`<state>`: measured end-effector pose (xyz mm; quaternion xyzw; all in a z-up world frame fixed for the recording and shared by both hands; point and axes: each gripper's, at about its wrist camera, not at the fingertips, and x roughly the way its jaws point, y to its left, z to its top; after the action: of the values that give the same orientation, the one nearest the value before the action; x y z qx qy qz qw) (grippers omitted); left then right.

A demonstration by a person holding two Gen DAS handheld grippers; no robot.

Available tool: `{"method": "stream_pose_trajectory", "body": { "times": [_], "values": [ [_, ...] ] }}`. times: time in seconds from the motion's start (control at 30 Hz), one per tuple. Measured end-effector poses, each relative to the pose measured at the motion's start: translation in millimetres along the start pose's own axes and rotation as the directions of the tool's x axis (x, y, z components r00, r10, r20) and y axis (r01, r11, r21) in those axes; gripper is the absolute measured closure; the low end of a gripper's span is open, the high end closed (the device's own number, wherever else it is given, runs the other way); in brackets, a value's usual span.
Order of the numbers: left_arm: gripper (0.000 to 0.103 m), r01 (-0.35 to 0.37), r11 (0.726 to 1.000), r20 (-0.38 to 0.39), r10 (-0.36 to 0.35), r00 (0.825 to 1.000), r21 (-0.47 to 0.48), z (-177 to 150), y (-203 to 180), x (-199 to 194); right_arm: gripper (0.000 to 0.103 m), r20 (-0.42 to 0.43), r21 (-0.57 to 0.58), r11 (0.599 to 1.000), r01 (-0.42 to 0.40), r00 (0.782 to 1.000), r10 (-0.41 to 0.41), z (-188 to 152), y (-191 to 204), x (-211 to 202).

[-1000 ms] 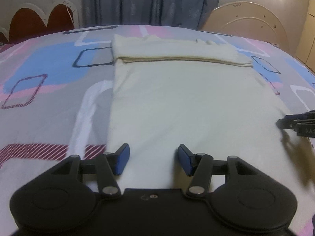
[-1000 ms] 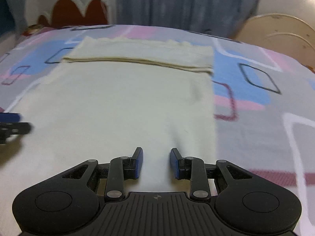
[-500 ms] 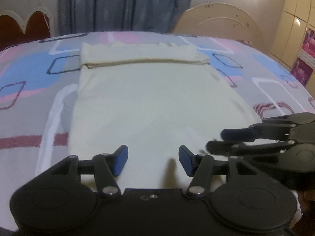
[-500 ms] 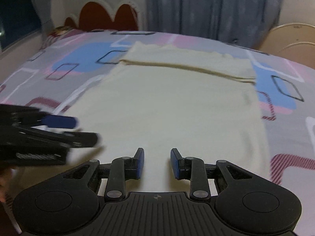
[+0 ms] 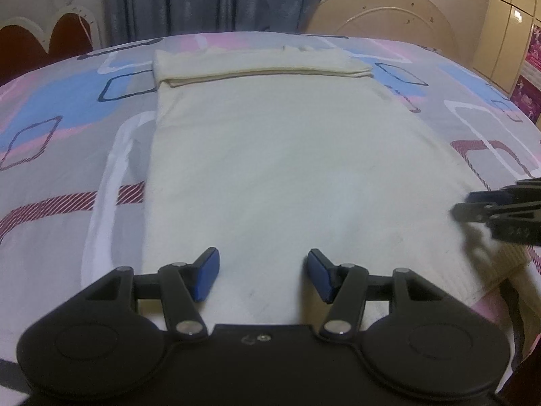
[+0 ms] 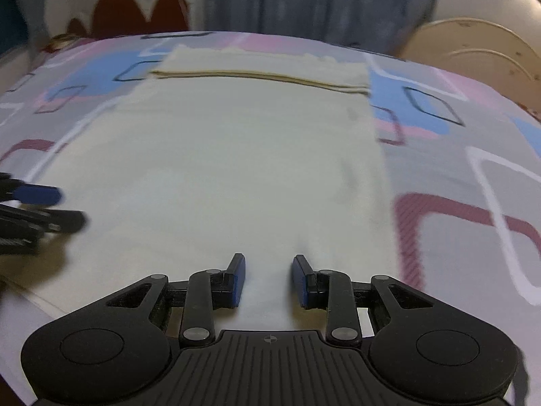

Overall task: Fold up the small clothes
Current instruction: 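Move both open grippers to the sweater hem edge, then close both grippers on the cream sweater hem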

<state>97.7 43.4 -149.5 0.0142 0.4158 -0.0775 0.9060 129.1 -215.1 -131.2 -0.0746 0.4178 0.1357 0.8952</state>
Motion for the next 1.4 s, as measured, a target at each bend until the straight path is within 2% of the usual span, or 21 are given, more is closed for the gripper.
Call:
{"method": "stream_pose_trajectory", "body": {
  "times": [0.2,0.47,0.53,0.6,0.7,0.8,0.9,1.0,1.1,1.13,1.17,1.23,1.27,1.3,1.33,1.37,1.4],
  "values": [
    [0.045,-0.002,0.999,-0.001,0.002,1.000,-0.037,-1.0,2.3,-8.5,0.073,-0.004,0.032,0.999,0.030,1.000,-0.030,-3.6,-12.9,-10.1],
    [0.033,-0.022,0.995,0.020,0.024,1.000,-0.101,-9.1,24.0,-38.3,0.073,0.019,0.076,0.997,-0.005,1.000,0.004,-6.0,-10.1,-34.6],
    [0.033,-0.026,0.992,0.004,0.026,1.000,-0.125,-16.8,33.1,-42.6,0.069,0.011,0.095,0.995,-0.001,1.000,0.000,-11.0,-12.9,-38.1],
    [0.033,-0.020,0.985,-0.019,0.017,1.000,-0.169,-25.6,42.7,-44.0,0.053,0.002,0.122,0.993,0.006,1.000,-0.006,-17.2,-18.8,-41.1],
    [0.037,-0.004,0.976,-0.051,-0.007,0.999,-0.220,-35.6,52.5,-42.1,0.052,-0.019,0.154,0.988,0.025,1.000,-0.022,-27.1,-28.3,-43.5],
    [0.038,0.018,0.973,-0.050,-0.030,0.998,-0.229,-39.4,54.2,-43.2,0.052,-0.037,0.180,0.983,0.044,0.999,-0.037,-34.3,-36.3,-44.0],
    [0.042,0.040,0.965,-0.058,-0.056,0.997,-0.259,-39.5,55.4,-43.0,0.052,-0.050,0.202,0.978,0.053,0.998,-0.043,-38.5,-42.8,-43.7],
    [0.058,0.070,0.953,-0.065,-0.093,0.994,-0.296,-39.9,58.0,-42.1,0.052,-0.053,0.215,0.975,0.059,0.997,-0.048,-39.2,-45.8,-43.8],
    [0.079,0.105,0.936,-0.085,-0.141,0.986,-0.335,-38.9,60.3,-40.0,0.052,-0.067,0.225,0.973,0.058,0.997,-0.044,-38.7,-49.0,-40.3],
    [0.089,0.125,0.929,-0.094,-0.167,0.981,-0.349,-38.6,61.2,-38.2,0.052,-0.074,0.230,0.972,0.056,0.996,-0.040,-38.2,-49.2,-40.2],
    [0.093,0.141,0.922,-0.098,-0.187,0.977,-0.361,-38.4,61.8,-36.3,0.052,-0.082,0.233,0.971,0.052,0.996,-0.034,-37.9,-49.6,-40.1],
    [0.095,0.158,0.917,-0.097,-0.207,0.974,-0.366,-37.3,60.7,-34.5,0.053,-0.090,0.260,0.965,0.034,0.996,-0.011,-36.5,-51.8,-40.4],
    [0.095,0.167,0.917,-0.093,-0.213,0.973,-0.362,-36.2,59.2,-33.8,0.057,-0.093,0.271,0.962,0.026,0.996,0.000,-36.4,-53.3,-40.9],
    [0.096,0.179,0.916,-0.087,-0.224,0.971,-0.359,-34.7,57.7,-33.2,0.067,-0.093,0.280,0.960,0.012,0.996,0.014,-36.2,-54.6,-41.6],
    [0.096,0.190,0.916,-0.083,-0.232,0.969,-0.354,-34.0,56.4,-33.2,0.073,-0.091,0.292,0.956,-0.007,0.995,0.035,-35.7,-56.5,-42.6],
    [0.096,0.200,0.917,-0.078,-0.240,0.968,-0.346,-31.5,54.7,-33.2,0.086,-0.091,0.302,0.953,-0.026,0.994,0.056,-35.2,-57.3,-43.1],
    [0.096,0.211,0.918,-0.071,-0.248,0.966,-0.336,-28.7,53.1,-33.4,0.092,-0.094,0.307,0.951,-0.044,0.993,0.076,-33.9,-58.3,-42.9]
  ]
}}
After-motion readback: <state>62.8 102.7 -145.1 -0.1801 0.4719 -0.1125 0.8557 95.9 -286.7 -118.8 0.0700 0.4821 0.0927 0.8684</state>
